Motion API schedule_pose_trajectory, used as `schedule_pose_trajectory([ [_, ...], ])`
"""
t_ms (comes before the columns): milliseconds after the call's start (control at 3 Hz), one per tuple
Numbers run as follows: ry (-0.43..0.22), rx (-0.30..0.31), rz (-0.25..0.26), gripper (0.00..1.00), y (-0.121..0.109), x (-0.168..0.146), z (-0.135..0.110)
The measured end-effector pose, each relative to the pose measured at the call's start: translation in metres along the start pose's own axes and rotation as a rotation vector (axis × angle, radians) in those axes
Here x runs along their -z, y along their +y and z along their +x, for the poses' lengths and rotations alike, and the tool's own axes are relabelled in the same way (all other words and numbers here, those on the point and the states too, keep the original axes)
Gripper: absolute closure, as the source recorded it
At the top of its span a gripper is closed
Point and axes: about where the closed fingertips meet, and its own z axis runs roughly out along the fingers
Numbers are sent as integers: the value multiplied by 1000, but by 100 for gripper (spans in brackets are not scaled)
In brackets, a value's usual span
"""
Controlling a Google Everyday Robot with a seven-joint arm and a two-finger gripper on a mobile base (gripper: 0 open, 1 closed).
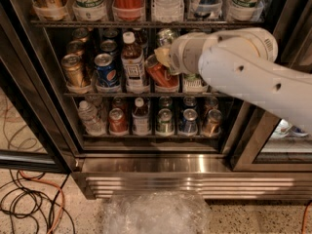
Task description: Pick green can from middle shelf of fridge
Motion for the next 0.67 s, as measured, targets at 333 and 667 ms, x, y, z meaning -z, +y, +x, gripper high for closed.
schedule_pose_trajectory([
  [333, 32, -109, -69, 100, -13, 3, -2],
  [667, 29, -150, -104, 100, -20, 13, -4],
])
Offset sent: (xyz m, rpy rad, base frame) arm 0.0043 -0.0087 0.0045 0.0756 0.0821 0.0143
